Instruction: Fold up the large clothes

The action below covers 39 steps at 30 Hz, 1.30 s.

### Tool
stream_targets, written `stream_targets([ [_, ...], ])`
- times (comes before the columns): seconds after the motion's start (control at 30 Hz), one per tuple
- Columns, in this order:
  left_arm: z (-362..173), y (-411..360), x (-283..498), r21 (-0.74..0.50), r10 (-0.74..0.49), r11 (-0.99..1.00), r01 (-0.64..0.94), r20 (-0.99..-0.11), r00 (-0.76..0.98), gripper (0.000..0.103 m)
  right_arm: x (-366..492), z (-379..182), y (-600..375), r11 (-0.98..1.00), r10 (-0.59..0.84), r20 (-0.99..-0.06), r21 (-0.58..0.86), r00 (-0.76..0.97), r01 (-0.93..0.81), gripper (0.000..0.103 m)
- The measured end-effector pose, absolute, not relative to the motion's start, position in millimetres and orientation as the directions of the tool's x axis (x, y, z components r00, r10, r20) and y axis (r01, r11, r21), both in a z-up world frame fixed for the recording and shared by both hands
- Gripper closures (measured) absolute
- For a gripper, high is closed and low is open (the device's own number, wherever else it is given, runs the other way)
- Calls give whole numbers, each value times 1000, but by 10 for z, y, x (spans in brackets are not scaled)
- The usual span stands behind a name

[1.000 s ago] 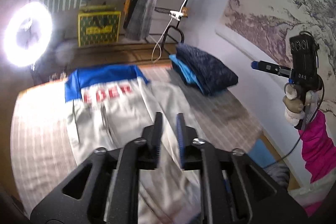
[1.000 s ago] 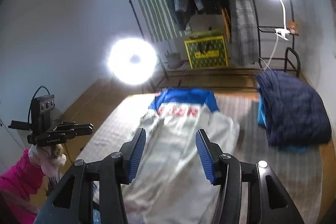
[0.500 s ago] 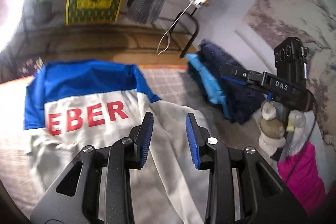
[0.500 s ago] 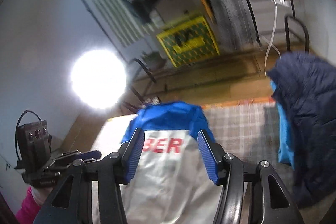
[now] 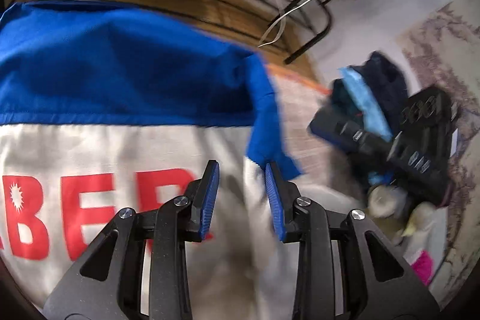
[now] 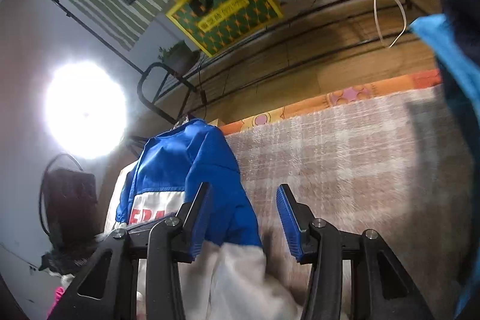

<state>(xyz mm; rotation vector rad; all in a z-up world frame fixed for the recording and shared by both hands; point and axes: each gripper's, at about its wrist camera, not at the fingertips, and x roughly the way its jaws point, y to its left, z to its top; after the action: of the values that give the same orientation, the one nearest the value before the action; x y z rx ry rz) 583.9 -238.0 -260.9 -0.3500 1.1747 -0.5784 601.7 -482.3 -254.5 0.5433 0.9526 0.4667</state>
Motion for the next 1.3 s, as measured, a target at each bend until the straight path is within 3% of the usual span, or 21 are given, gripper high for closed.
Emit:
stream_targets([
  [0.23, -2698, -2291, 5815, -559, -612, 791, 251, -739, 283, 82, 6365, -2783, -4626, 742, 631, -641, 662, 438, -101, 56],
  [0.47, -2698, -2250, 5792, -568, -627, 778, 269, -722, 291, 86, 6451, -2952, -4492, 632, 724, -562, 773, 400, -55, 57],
  [0.7, -2709, -2205, 5757, -572, -634, 773, 276, -713, 298, 87, 6450, -2988, -4532, 453, 800, -396, 891, 451, -21, 74],
  [0.9, -2704, -2195, 5707, -557, -628, 777, 293, -713, 311, 87, 6486, -2850, -4329, 566, 751, -482, 822, 451, -63, 85],
  [0.93, -2707, -2186, 5702, -565, -634, 773, 290, -708, 310, 87, 6488, -2806, -4301, 603, 725, -513, 795, 460, -65, 93],
  [1.0, -2720, -2152, 5691, -590, -654, 757, 283, -694, 302, 87, 6487, -2705, -4238, 700, 653, -593, 710, 471, -76, 99],
  [1.07, -2731, -2097, 5688, -636, -693, 720, 277, -661, 286, 87, 6471, -2476, -4056, 859, 495, -719, 490, 488, -151, 100],
  [1.13, -2738, -2030, 5687, -682, -734, 679, 272, -622, 272, 87, 6432, -2288, -3877, 946, 321, -783, 239, 533, -219, 101],
  [1.23, -2738, -1974, 5700, -705, -746, 664, 251, -604, 280, 87, 6417, -2104, -3633, 968, 96, -773, -73, 627, -238, 101],
  [1.3, -2733, -1944, 5696, -712, -749, 660, 240, -596, 290, 87, 6435, -2067, -3519, 959, 15, -742, -180, 670, -221, 101],
])
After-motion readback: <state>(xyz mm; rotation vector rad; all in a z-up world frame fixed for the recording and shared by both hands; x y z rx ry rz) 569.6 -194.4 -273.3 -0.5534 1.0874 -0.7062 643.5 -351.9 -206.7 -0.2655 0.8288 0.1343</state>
